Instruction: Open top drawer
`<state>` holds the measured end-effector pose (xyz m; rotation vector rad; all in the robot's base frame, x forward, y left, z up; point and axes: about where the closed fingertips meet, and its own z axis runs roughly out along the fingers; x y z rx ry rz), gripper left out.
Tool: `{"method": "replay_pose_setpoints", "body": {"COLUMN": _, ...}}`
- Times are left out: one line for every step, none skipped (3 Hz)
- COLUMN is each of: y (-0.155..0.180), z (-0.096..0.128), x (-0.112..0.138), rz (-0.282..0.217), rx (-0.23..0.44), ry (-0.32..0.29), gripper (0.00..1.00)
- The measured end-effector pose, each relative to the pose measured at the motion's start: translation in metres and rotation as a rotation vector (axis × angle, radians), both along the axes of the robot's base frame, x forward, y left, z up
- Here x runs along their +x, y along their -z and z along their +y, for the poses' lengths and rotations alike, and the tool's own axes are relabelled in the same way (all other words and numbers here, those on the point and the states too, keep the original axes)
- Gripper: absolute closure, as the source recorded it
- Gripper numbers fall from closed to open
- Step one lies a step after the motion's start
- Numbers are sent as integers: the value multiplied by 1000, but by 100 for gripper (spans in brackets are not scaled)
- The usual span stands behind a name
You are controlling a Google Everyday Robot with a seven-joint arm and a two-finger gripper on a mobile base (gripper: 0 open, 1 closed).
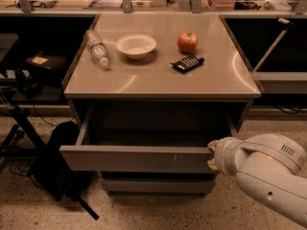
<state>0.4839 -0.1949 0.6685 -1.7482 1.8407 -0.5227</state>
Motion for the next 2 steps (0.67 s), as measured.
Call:
{"method": "replay_pose_setpoints", "body": {"y": 0, "z": -1, "x": -6, "rz": -3, "rx": -3, "ry": 5, "gripper": 100}}
{"method": "replay_pose_setpoints", "body": {"y": -1, "z": 0, "x": -6, "rz": -3, "rx": -3, "ry": 5, "gripper": 100}}
